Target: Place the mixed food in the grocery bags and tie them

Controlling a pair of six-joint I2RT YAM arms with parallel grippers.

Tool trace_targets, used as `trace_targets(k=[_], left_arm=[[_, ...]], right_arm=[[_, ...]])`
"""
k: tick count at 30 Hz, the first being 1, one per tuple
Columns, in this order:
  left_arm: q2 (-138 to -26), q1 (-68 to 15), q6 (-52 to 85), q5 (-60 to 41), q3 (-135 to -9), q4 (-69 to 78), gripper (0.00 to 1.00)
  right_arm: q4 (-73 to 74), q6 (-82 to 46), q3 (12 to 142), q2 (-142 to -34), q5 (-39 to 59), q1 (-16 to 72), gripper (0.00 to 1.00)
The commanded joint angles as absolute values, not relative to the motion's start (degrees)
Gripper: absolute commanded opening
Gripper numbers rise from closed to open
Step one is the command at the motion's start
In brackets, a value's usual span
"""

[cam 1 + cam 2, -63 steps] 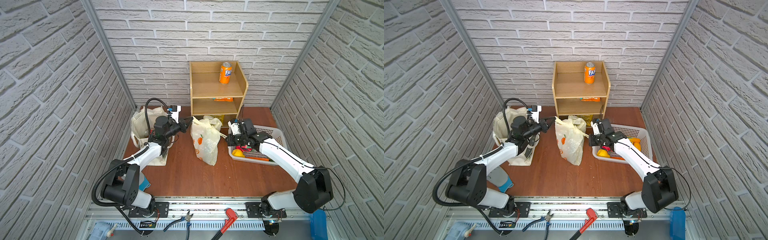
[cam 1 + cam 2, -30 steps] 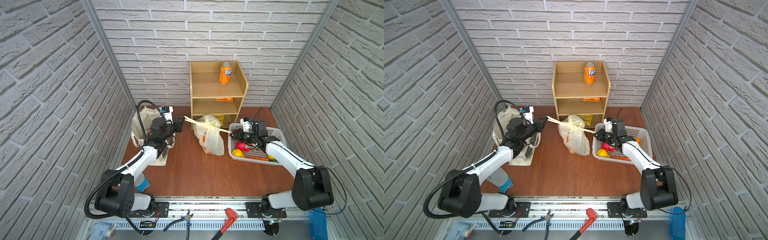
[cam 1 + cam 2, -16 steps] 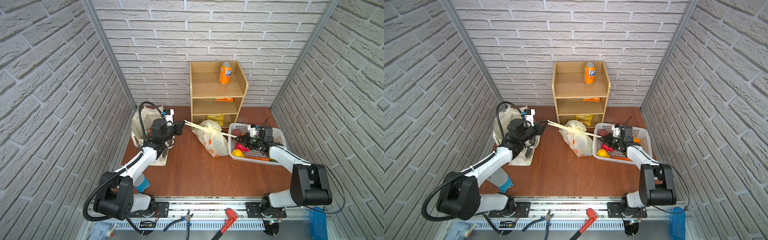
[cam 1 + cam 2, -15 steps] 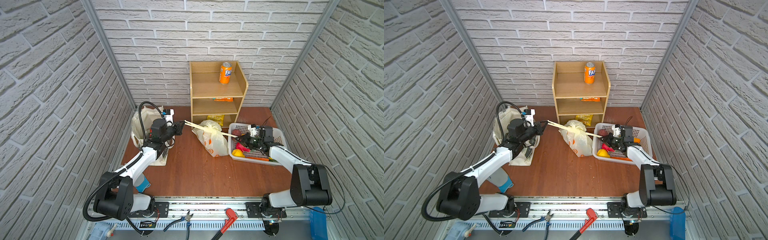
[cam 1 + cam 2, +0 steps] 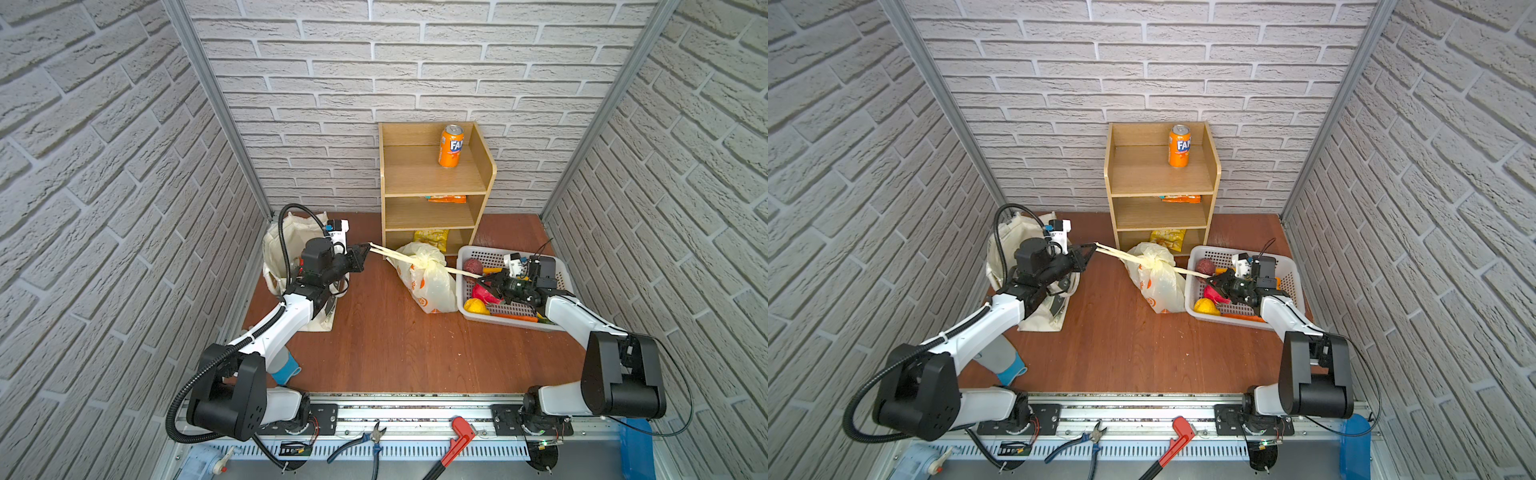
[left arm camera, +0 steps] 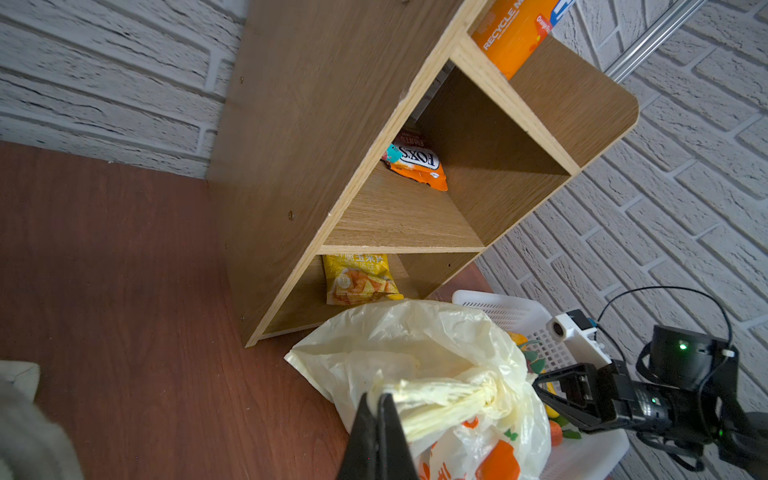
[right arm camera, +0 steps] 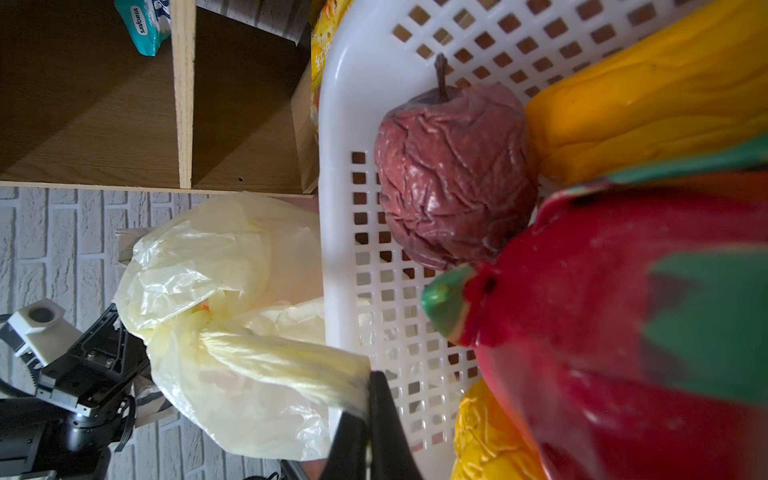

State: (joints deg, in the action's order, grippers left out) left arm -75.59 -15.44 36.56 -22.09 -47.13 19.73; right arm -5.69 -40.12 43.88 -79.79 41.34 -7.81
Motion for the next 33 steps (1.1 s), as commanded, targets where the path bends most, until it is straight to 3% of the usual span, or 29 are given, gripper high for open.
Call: trace_targets(k=[1,12,23,33], left_arm=[[-74.61,-14.35,34.02,-15.73,-51.69,25.73,0.0],[-77.69,-24.04,26.78,-20.52,-61.55,17.78,0.0],[-84.98,-34.28,22.28,-21.99,-70.13,12.69,0.0],[-87.13,-36.0,22.24,-21.64,-69.65,13.71,0.0]], right_arm=[[-12.57,-36.84,47.52,-76.93,30.06,-6.77,0.06],[-24.02,-29.88,63.99,-76.99,23.47,8.7,0.06],[-20.87,-31.2,79.54,-85.43,26.87,18.94,0.05],[-11.77,-32.7,75.74,-86.67,28.64,21.42,0.06]])
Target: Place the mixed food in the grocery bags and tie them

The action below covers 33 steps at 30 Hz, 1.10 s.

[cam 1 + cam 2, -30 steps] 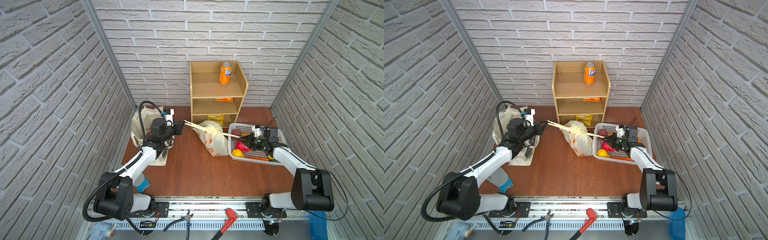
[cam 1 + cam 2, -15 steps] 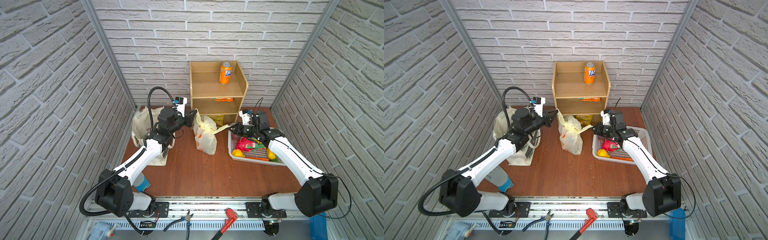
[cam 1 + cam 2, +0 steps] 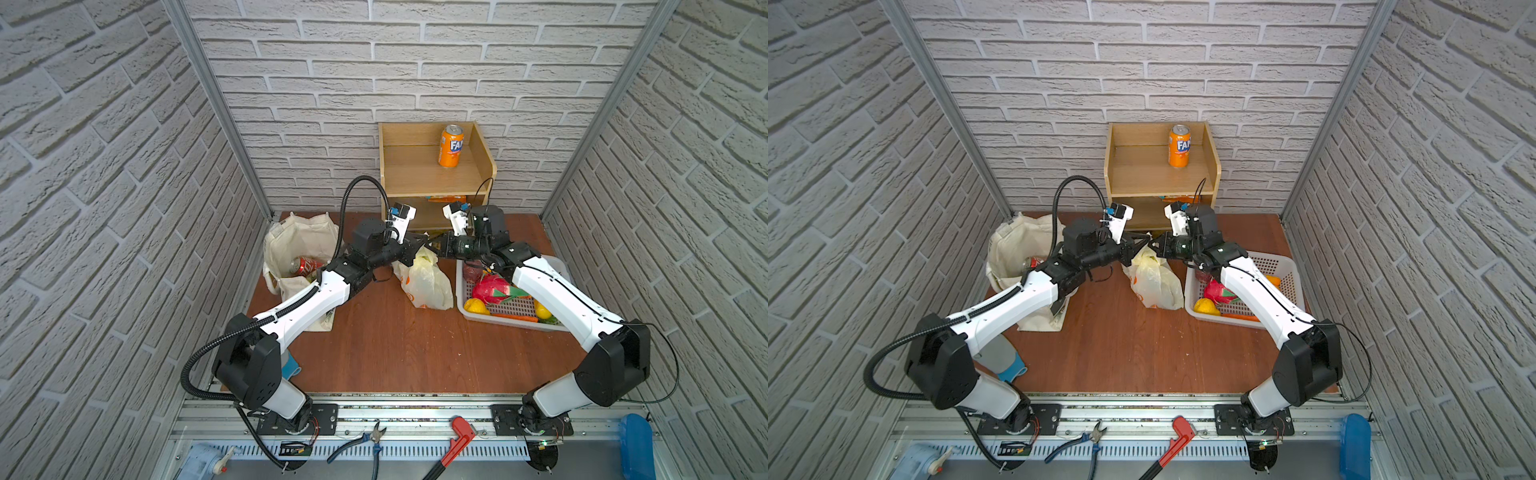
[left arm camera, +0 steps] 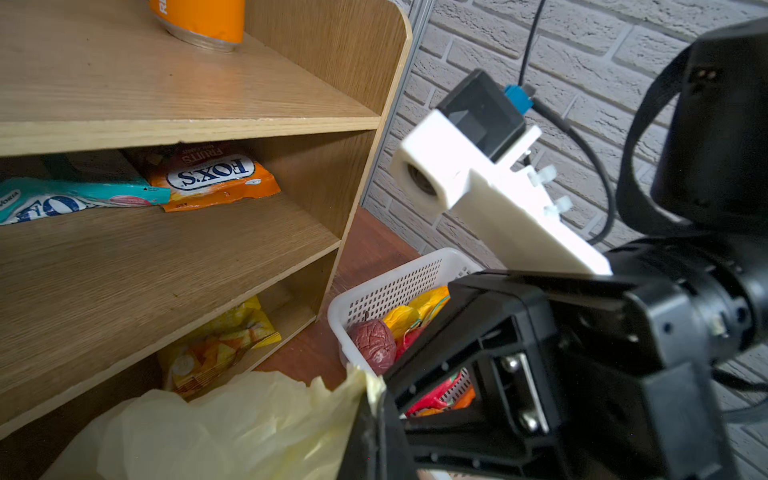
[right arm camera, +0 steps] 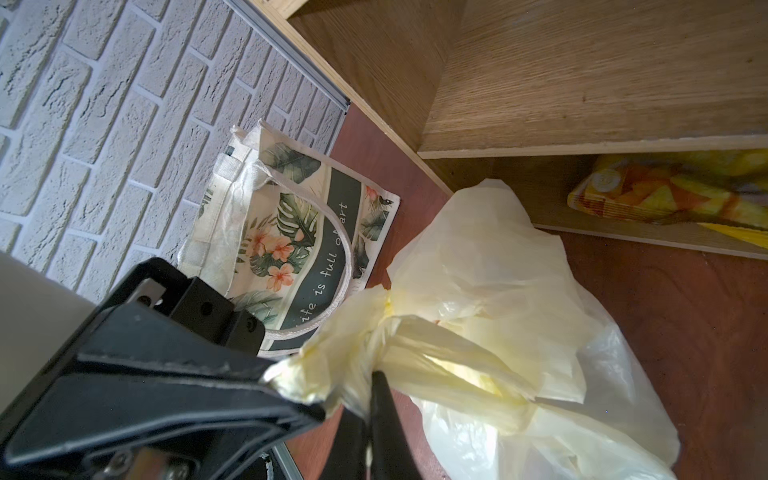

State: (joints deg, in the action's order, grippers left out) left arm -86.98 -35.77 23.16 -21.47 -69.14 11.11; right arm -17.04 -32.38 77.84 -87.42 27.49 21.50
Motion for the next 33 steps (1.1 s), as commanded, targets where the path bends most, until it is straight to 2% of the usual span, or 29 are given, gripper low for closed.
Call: trace_targets(k=[1,10,15,24,33], left_arm=[[-87.18,-36.01,22.33,-21.79,-69.64,13.78,0.0],[-87.88,-35.94,22.87,-20.22,-68.72,14.57,0.0],[-88.83,-35.86,23.88,-19.91,-68.54,15.08,0.0],[-90.17,-35.83,26.33,-19.99,-68.71,16.41,0.0],[-91.43,-35.81,28.91,-20.38,-69.38,17.76,0.0]], right_arm=[[-10.63,-32.76,74.78,-86.36,28.86,21.53,0.06],[-0.2,-30.44,67.21,-84.8,28.04,21.89,0.06],[10.66,-31.37,62.24,-84.65,28.48,21.98,0.07],[20.04,-31.92,59.17,-86.34,26.49,22.75,0.13],[26.4,-33.46,59.28,-90.39,26.06,23.81,0.25]])
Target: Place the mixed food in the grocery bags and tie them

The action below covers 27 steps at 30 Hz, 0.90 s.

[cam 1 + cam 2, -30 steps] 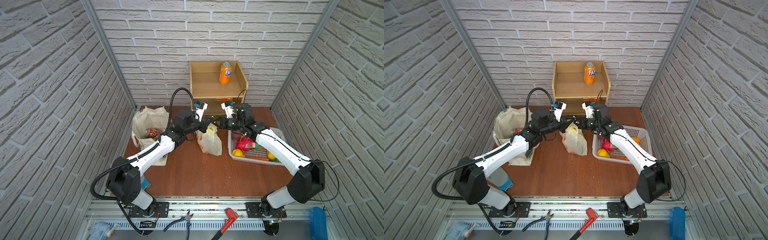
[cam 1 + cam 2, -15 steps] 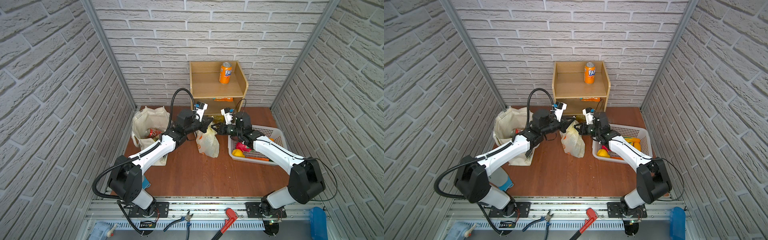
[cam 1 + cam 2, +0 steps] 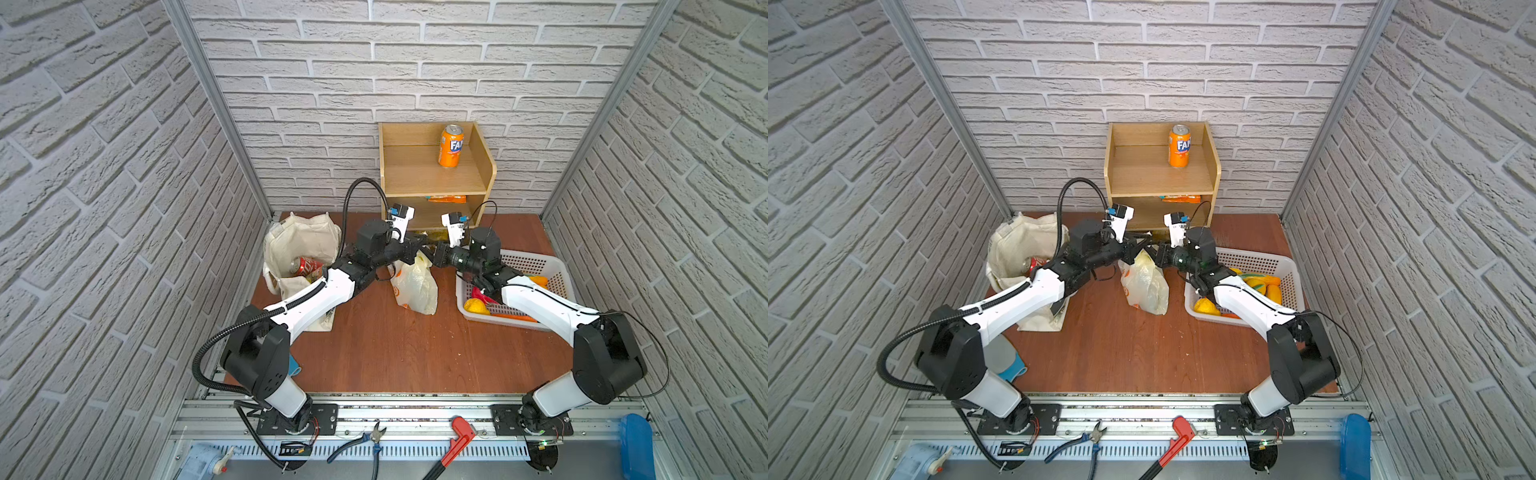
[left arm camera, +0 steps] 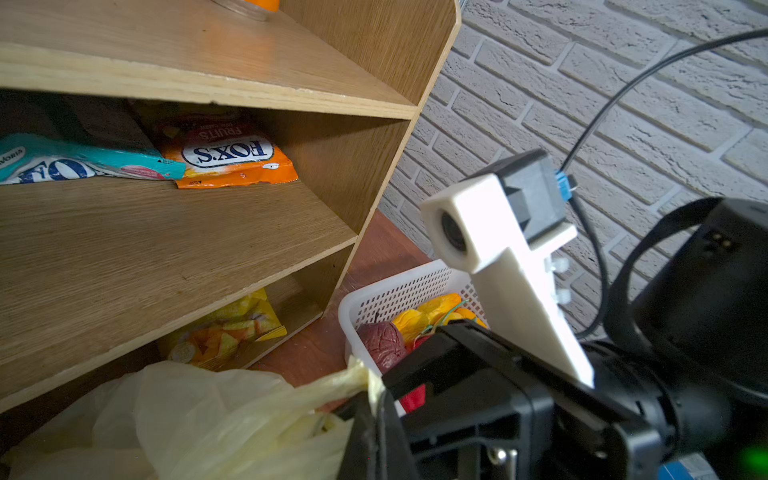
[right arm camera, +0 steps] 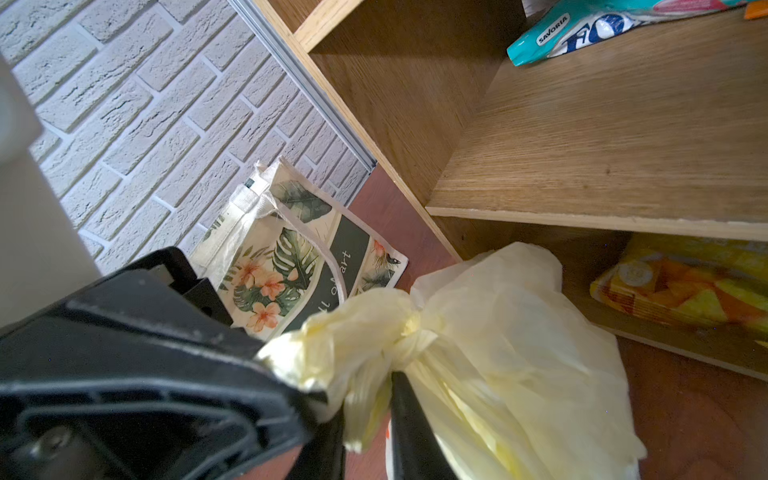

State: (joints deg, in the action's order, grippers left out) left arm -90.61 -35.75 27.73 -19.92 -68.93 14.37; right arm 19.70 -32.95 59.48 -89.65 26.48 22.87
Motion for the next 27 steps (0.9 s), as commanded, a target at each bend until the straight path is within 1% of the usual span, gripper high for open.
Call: trace_targets(k=[1,4,7,19,22,24,27], left_arm=[[-91.5,-35.82,29.13,-20.48,-69.56,17.81,0.0],[-91.73,-35.82,29.74,-20.78,-69.57,18.17,0.0],[-91.67,-35.82,30.29,-21.07,-69.53,18.43,0.0],[-91.55,-35.84,34.64,-22.93,-67.96,21.32,0.0],[-91.57,-35.77,35.32,-23.28,-67.57,21.62,0.0],[-91.58,-35.76,35.86,-23.44,-67.34,21.89,0.0],[-91.71,-35.77,36.48,-24.25,-67.23,22.22,0.0]], right_arm=[[27.24,-33.85,59.21,-90.82,25.89,23.9,0.28],[30.0,-34.87,58.89,-92.13,25.44,24.16,0.37],[31.32,-35.39,59.33,-93.43,24.64,24.68,0.41],[38.85,-39.87,59.94,-98.33,20.39,25.22,0.41],[39.29,-40.33,60.0,-98.61,19.72,25.2,0.38],[39.29,-40.43,59.95,-98.44,19.51,25.22,0.33],[38.84,-40.47,60.14,-98.2,19.65,25.22,0.15]])
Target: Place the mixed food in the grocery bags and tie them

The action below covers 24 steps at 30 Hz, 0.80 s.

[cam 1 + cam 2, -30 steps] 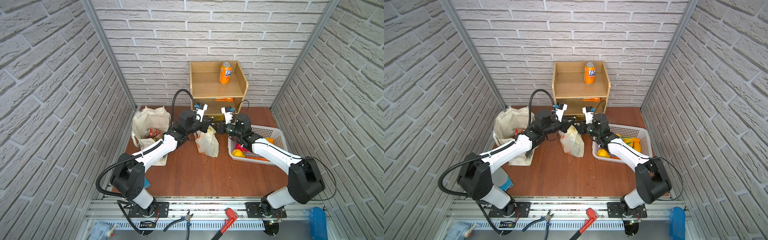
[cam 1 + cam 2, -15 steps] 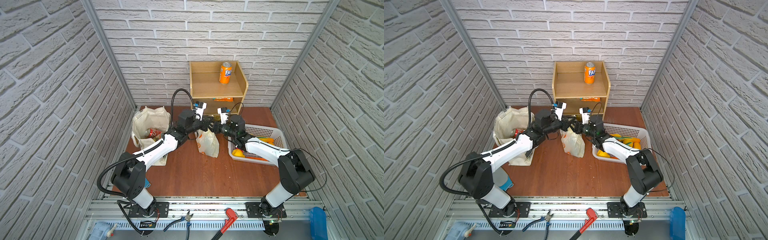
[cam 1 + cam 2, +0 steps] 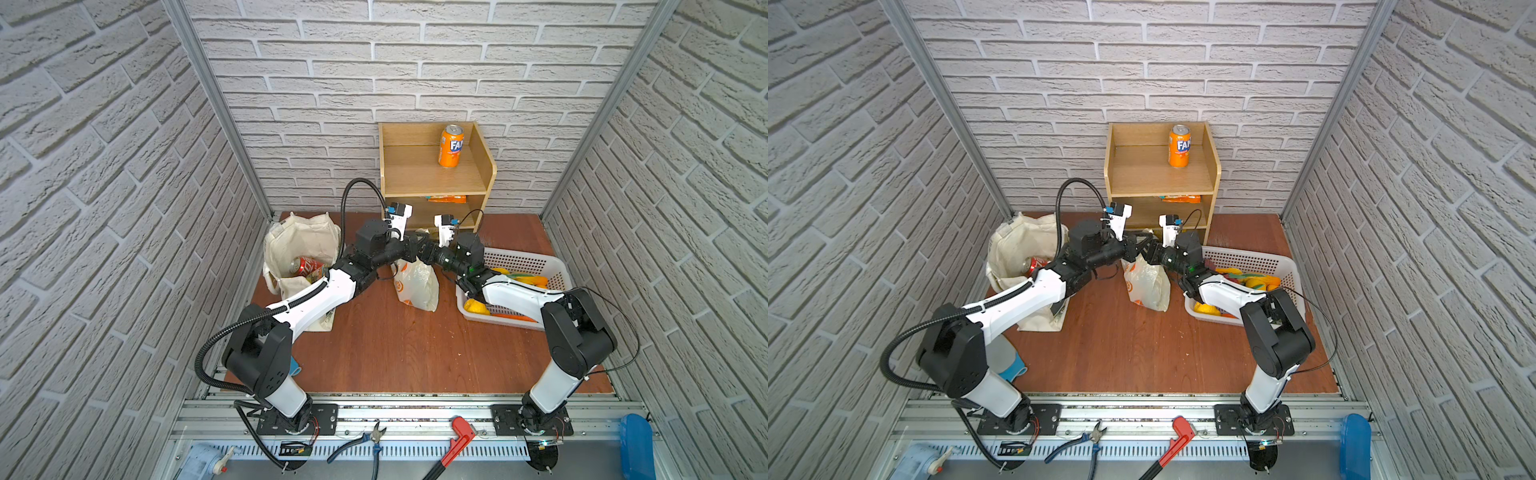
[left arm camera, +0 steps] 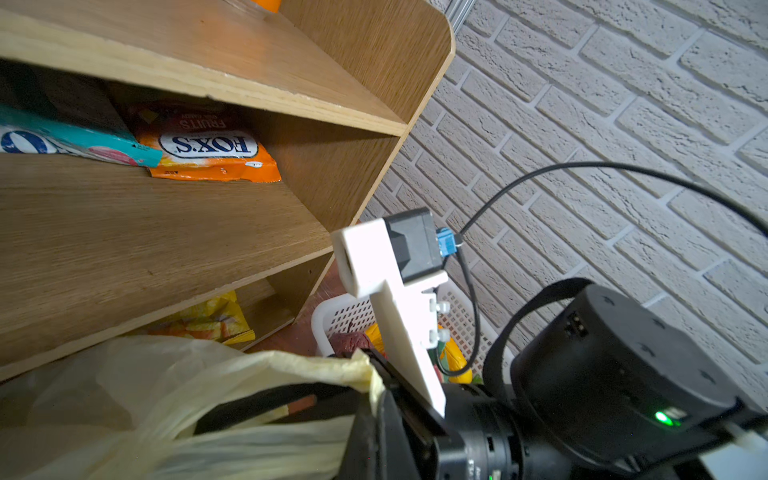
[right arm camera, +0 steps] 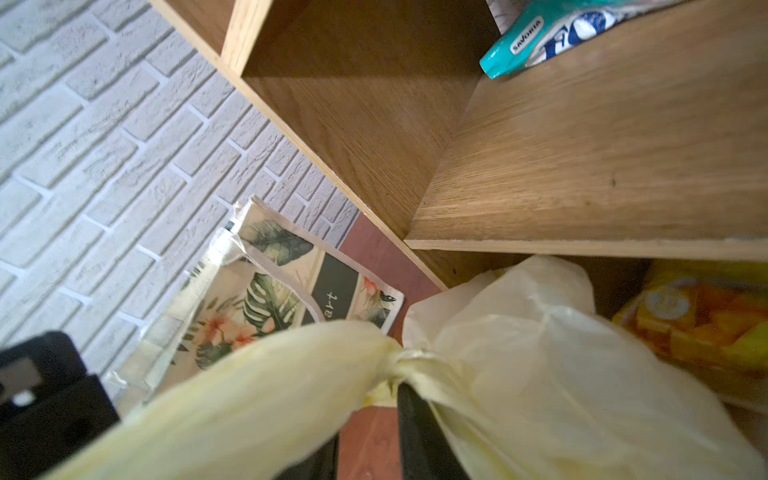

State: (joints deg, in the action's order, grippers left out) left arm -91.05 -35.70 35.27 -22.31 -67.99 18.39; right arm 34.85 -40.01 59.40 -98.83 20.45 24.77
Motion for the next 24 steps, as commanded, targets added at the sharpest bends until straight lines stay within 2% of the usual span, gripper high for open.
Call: trace_targets(k=[1,3,8,13,16,19,24], left_arm=[[-91.69,-35.75,36.68,-24.45,-67.24,22.22,0.0],[-91.43,-35.68,36.88,-24.61,-67.3,22.06,0.0],[-90.36,-34.94,36.37,-24.68,-67.83,21.54,0.0],[-87.81,-33.59,33.49,-23.27,-68.57,19.36,0.4],[-85.07,-32.19,31.7,-21.79,-67.36,18.38,0.54],[-81.91,-30.24,30.62,-20.52,-65.48,17.88,0.63],[-76.91,-28.24,27.16,-16.41,-62.67,14.33,0.66]], right_arm=[[38.78,-40.52,60.12,-98.1,19.63,25.22,0.11],[38.84,-40.59,59.91,-97.87,19.73,25.22,0.06],[38.34,-40.51,58.79,-96.92,19.8,25.22,0.06],[35.67,-39.93,57.67,-95.17,20.24,25.22,0.06],[32.75,-38.89,57.4,-93.69,20.17,25.14,0.06],[30.5,-37.97,57.22,-92.5,20.38,25.03,0.05],[27.25,-37.71,57.73,-90.85,22.06,24.53,0.06]])
